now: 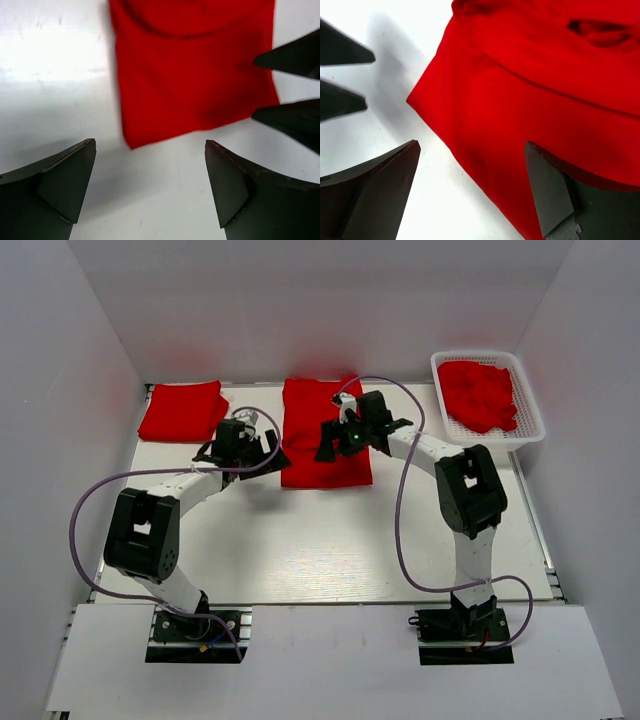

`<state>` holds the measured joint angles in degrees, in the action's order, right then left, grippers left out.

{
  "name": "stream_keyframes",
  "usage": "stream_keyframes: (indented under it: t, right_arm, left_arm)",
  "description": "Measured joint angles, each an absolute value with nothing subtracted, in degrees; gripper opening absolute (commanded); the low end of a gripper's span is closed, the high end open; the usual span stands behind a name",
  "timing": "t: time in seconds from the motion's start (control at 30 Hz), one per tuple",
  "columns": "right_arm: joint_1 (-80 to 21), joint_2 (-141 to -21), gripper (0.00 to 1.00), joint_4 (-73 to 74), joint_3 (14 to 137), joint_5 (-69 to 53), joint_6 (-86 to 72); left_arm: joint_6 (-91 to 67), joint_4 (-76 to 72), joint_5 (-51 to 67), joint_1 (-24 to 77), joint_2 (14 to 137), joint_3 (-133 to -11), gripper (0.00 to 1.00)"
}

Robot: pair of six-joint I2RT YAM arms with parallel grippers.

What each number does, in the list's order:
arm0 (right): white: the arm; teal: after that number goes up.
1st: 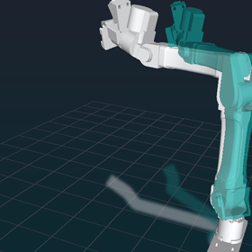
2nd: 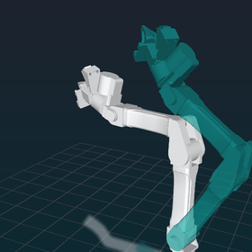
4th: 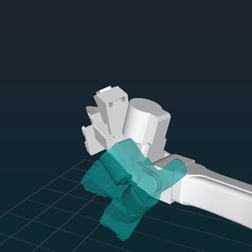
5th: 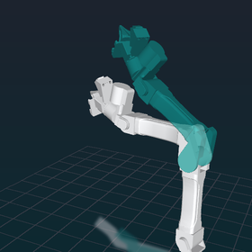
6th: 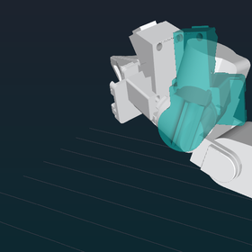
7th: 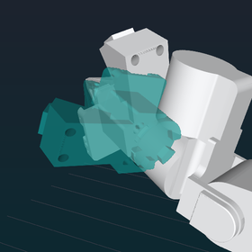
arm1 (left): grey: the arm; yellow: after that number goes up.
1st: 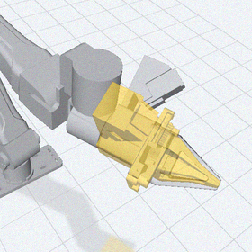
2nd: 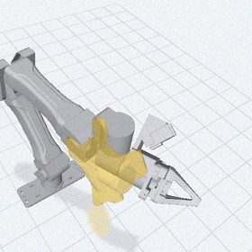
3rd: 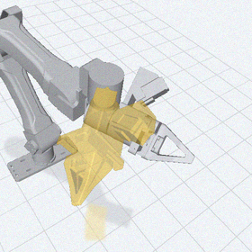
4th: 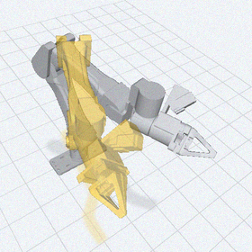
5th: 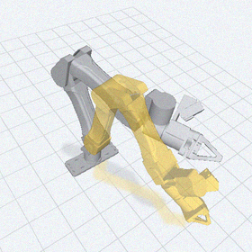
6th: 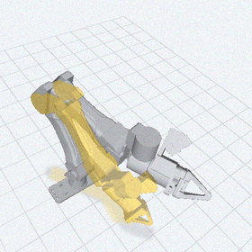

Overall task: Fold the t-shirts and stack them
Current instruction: Grab one side of the 2/3 rectangular tshirt with both arms

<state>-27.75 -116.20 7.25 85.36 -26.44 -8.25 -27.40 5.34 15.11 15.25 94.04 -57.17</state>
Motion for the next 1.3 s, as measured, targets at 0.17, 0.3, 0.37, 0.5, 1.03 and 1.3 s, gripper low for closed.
stream_keyframes:
  t: [0.17, 0.3, 0.37, 0.5, 1.03, 1.3]
  right_arm:
    - [-28.8, -120.62, 0.9, 6.55, 86.26, -27.09, -8.16]
    - [-29.45, -124.77, 0.9, 5.65, 88.4, -27.68, -8.08]
    - [-29.67, -125.8, 0.9, 4.78, 89.12, -28.1, -8.14]
    - [-29.78, -126.8, 0.9, 1.45, 89.91, -27.92, -8.54]
    - [-29.74, -134.17, 0.9, -19.66, 93.86, -20.71, -11.97]
    - [-29.5, -138.8, 0.9, -24.51, 101.47, -16.19, -14.55]
  left_arm:
    - [-27.22, 7.7, 14.13, 15.25, 87.96, -49.52, 1.0]
    - [-27.11, 8.97, 12.8, 15.25, 82.65, -46.13, 1.0]
    - [-27.0, 8.99, 12.47, 15.25, 81.14, -45.08, 1.0]
    - [-27.0, 9.06, 11.94, 15.25, 80.14, -43.46, 1.0]
    - [-26.98, 8.54, 12.16, 15.07, 84.53, -43.53, 1.0]
    - [-26.35, 8.6, 13.13, 15.07, 88.95, -47.46, 1.0]
